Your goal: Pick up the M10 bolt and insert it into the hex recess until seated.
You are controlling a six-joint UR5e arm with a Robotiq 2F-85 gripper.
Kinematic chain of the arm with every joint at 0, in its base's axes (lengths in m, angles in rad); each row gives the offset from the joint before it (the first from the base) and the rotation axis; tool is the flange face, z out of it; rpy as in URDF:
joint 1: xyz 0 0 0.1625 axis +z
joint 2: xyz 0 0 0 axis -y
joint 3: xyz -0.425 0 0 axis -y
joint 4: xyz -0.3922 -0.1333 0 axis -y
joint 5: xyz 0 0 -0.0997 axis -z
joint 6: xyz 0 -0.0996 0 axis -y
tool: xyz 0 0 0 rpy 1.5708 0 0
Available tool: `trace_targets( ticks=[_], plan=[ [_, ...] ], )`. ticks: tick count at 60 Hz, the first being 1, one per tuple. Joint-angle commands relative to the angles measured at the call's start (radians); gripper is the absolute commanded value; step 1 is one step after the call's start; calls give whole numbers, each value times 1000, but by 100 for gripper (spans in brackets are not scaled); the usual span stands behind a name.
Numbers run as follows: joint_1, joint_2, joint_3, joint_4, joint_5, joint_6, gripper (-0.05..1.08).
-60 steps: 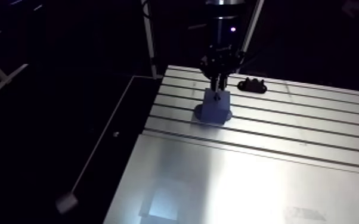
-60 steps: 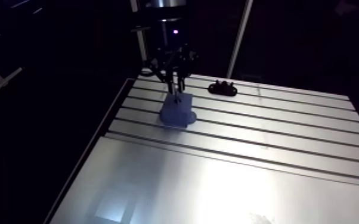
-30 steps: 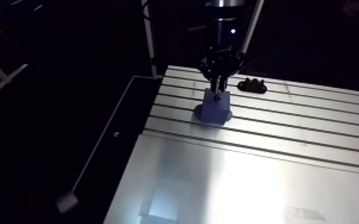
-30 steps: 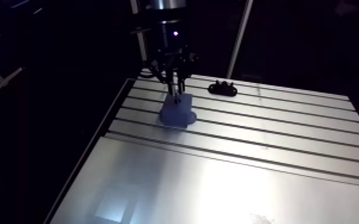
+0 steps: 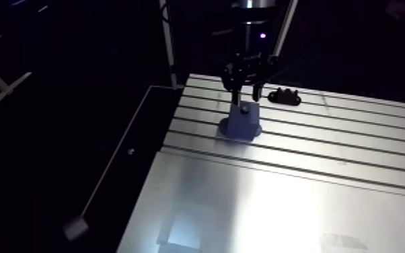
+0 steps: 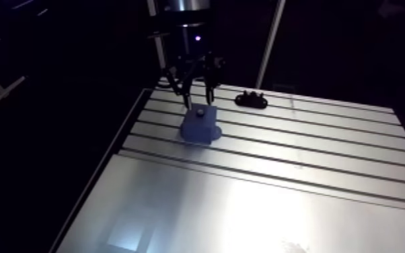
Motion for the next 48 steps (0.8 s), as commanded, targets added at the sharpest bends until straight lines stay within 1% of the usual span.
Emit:
trace_targets(
  ticks=[1,11,20,33,41,48],
  plan=[
    [0,-1,-1,0,-1,6,1],
    [-2,-2,-3,0,-1,6,1],
    [-2,-8,-7,1,8,14,1],
    [-3,-16,-12,2,7,64,1],
    [-5,-18,-14,0,8,112,1],
    [-13,-21,-12,-1,8,211,1]
  ],
)
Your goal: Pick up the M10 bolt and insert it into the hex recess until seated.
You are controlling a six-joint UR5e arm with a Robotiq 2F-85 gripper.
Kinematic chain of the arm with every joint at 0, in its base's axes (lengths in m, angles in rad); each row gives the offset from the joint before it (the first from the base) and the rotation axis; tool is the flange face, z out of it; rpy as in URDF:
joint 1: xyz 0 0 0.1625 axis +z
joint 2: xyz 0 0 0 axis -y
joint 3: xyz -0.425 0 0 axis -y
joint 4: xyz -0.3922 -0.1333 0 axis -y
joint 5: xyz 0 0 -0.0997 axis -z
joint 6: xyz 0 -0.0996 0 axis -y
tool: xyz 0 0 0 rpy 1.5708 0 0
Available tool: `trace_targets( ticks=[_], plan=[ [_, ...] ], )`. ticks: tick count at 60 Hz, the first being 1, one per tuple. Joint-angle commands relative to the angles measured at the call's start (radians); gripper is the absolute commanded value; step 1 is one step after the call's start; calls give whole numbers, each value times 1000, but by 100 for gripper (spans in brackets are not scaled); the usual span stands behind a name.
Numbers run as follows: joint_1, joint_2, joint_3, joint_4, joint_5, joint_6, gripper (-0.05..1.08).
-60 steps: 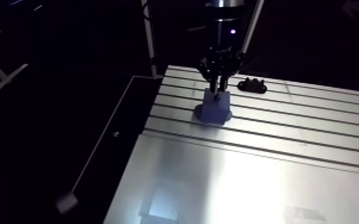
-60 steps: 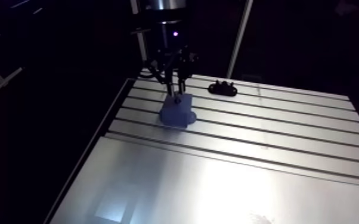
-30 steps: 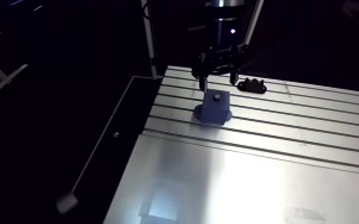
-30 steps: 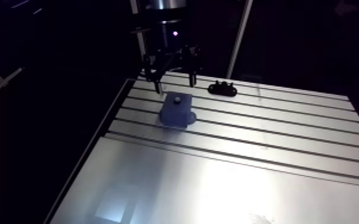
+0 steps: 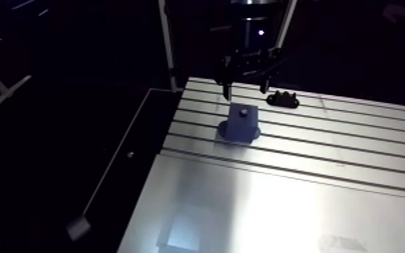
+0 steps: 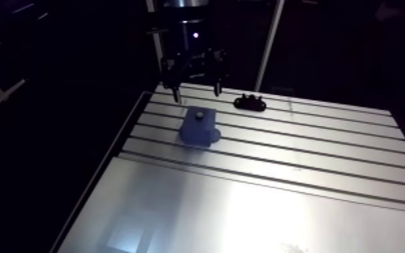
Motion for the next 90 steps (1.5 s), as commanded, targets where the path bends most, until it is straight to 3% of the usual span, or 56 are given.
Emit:
trace_targets(
  ticks=[1,14,26,33,41,77,90],
  plan=[
    [-11,-6,4,-5,0,146,1],
    [-10,-9,42,-81,10,172,12],
    [-11,-6,55,-93,9,171,23],
    [-13,-7,64,-108,21,169,32],
    [-16,-7,73,-120,21,166,38],
    [-20,-10,90,-122,22,172,47],
    [-24,-16,102,-154,53,174,47]
  ],
)
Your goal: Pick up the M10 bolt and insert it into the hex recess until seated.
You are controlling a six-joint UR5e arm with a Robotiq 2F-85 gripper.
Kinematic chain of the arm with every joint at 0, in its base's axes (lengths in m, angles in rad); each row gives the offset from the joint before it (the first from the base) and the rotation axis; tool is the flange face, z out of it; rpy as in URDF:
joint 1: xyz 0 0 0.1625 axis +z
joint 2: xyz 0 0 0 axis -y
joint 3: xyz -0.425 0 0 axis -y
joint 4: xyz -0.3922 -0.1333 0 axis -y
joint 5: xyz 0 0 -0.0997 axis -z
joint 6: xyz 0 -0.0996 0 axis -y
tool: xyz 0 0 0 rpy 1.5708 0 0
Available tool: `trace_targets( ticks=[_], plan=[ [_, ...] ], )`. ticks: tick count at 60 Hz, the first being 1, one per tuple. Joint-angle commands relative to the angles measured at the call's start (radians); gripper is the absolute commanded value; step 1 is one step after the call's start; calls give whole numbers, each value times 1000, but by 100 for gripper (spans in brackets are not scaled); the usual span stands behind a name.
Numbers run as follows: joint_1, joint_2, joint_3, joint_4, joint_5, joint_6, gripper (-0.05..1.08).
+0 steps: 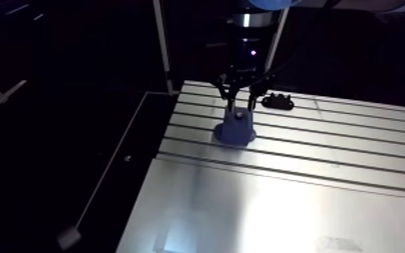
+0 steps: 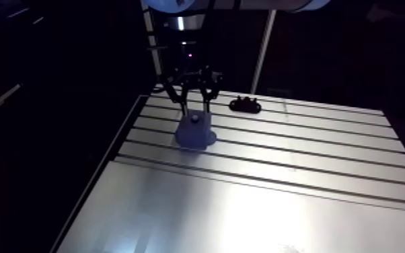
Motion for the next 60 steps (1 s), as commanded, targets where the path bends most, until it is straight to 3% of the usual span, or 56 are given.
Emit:
trace_targets(
  ticks=[1,60],
  plan=[
    [-2,-4,11,-28,24,2,47],
    [-8,-17,28,-31,20,17,49]
  ],
)
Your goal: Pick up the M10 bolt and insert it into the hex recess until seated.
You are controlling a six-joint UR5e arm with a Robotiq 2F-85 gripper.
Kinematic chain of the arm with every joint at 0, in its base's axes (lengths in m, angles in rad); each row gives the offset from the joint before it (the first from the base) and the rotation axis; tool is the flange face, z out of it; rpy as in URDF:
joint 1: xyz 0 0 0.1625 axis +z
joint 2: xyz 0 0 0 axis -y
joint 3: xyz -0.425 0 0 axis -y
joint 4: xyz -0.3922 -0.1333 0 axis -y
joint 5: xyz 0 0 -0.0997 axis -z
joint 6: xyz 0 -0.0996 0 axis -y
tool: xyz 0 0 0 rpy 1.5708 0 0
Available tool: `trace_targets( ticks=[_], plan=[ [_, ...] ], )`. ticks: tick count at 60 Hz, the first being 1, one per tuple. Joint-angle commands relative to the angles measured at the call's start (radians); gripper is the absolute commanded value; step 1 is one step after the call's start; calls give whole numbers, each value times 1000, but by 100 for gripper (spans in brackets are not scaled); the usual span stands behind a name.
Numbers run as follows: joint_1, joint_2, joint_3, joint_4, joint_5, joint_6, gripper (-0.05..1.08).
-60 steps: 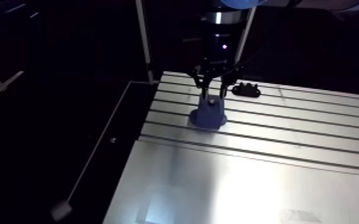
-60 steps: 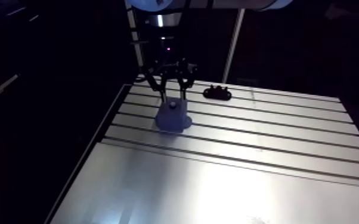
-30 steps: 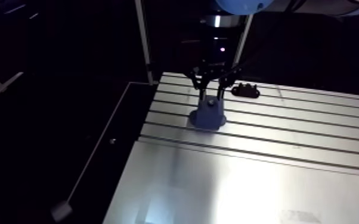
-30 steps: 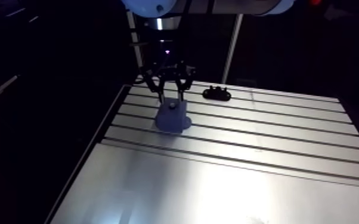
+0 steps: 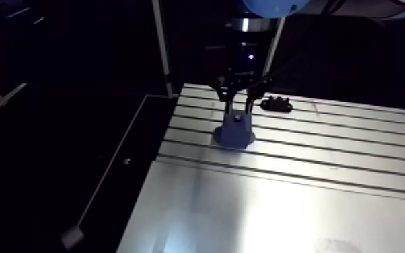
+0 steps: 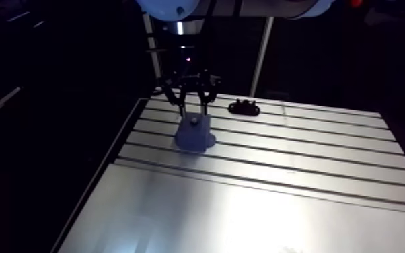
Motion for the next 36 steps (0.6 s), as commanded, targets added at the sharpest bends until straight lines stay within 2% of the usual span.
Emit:
trace_targets(
  ticks=[1,19,26,29,36],
  plan=[
    [-7,-4,11,-2,1,6,49],
    [-10,-16,23,-7,1,71,49],
    [-10,-16,26,-41,8,70,49],
    [-9,-16,26,-41,17,70,49],
    [-8,-16,26,-45,19,70,49]
  ],
)
